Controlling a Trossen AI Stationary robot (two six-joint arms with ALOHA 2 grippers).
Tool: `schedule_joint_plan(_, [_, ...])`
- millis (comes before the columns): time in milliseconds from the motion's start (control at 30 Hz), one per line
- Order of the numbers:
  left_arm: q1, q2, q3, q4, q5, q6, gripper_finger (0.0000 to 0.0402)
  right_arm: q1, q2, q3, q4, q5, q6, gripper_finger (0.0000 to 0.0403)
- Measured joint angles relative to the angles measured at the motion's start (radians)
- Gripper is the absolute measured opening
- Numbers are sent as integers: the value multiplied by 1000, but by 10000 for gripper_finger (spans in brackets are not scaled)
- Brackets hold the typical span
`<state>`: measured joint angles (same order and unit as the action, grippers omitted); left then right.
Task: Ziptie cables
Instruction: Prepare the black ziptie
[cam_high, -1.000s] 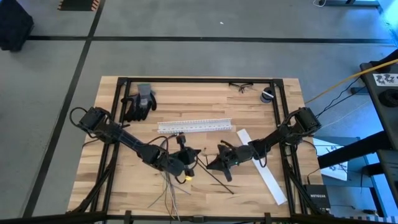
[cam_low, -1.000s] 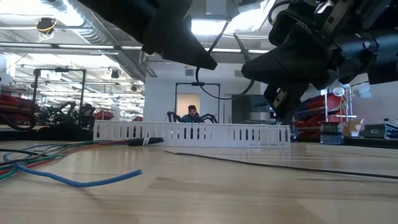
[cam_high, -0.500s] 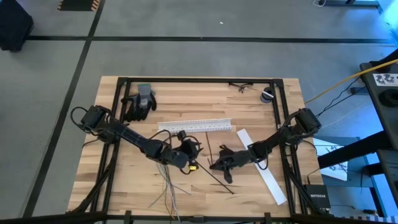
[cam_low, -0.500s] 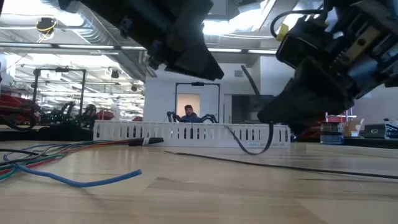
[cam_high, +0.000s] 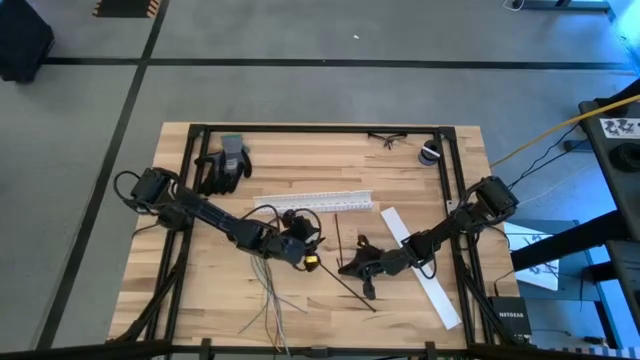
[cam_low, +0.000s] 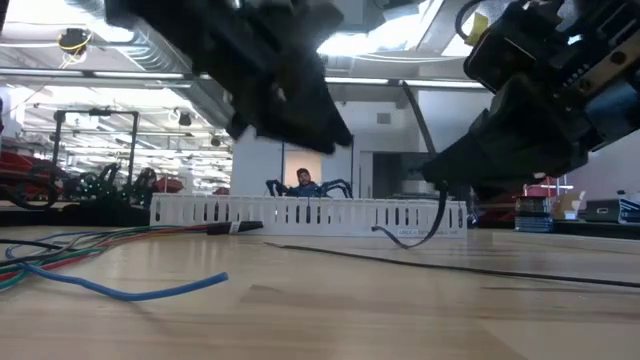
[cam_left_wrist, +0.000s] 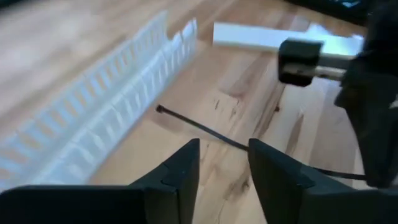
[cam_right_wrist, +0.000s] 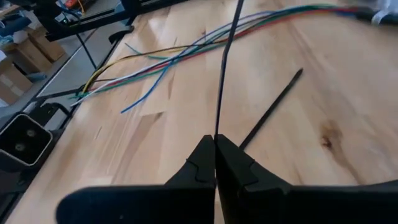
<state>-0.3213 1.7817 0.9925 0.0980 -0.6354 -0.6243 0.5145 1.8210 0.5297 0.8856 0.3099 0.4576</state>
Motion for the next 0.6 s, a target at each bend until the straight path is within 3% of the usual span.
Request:
schedule_joint_plan(167, [61, 54, -10, 99, 160, -87, 187, 3, 0, 10, 9, 30, -44, 0])
schedule_joint_plan(333, [99, 107, -11, 121, 165, -226, 210, 26, 0, 48, 2, 22, -139, 0])
schedule_joint_plan(600, [115, 144, -12, 116, 165, -360, 198, 64, 0, 63, -14, 47, -183, 0])
